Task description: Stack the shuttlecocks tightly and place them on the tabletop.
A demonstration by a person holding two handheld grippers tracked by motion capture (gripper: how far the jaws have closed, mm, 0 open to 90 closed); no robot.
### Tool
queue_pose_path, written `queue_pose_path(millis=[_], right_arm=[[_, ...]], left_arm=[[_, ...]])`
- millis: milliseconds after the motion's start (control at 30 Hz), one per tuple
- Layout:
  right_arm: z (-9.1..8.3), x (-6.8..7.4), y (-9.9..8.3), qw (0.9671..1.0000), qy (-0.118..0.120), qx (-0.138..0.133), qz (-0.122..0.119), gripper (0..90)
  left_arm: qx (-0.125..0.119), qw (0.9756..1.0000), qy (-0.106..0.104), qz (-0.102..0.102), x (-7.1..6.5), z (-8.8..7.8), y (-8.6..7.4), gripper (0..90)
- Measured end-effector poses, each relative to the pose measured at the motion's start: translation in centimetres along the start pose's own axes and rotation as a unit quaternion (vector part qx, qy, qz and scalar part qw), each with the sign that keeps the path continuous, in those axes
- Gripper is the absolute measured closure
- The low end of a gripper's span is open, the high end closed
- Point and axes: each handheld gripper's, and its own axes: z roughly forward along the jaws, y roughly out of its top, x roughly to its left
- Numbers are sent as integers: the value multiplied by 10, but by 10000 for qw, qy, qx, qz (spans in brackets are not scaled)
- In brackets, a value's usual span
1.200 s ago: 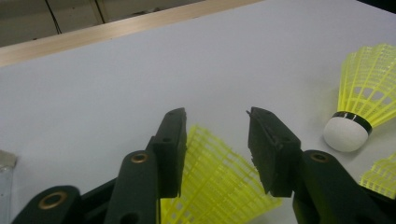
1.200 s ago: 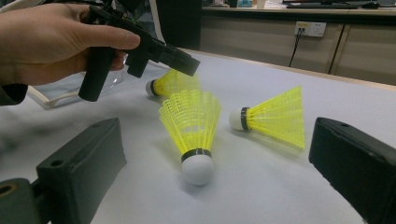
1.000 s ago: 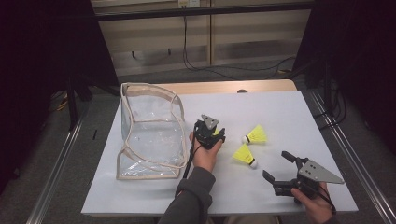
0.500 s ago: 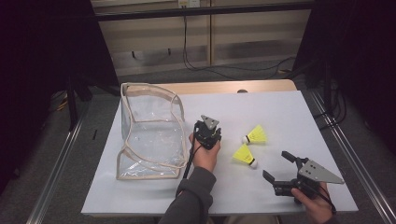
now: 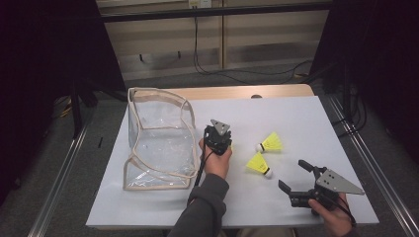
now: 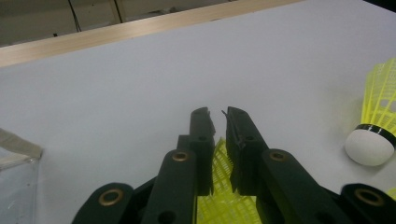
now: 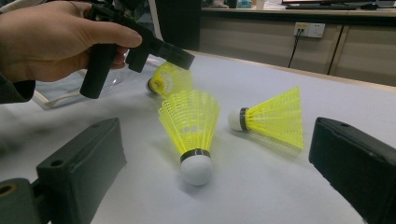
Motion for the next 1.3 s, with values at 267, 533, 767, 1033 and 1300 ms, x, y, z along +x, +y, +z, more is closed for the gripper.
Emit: queue_pose_path(millis=[267,533,767,1033,1300], right_arm=[[0,0,0,10000,-2,-14,-2,27],[0,0,0,10000,8,-12,1,27],[0,0,0,10000,9,-8,-14,27],[0,0,0,10000,12,0,-12,27],[0,0,0,10000,10,-11,-11,27]], left_arm=[[-45,10000,56,3,3,5,7,812],[-38,10000,-16,-62,1,10,5,764],[-19,9999,-88,-98,1,9,5,723],[4,9998,-122,-125,0,9,6,687],[65,9999,-107,-99,1,9,5,688]])
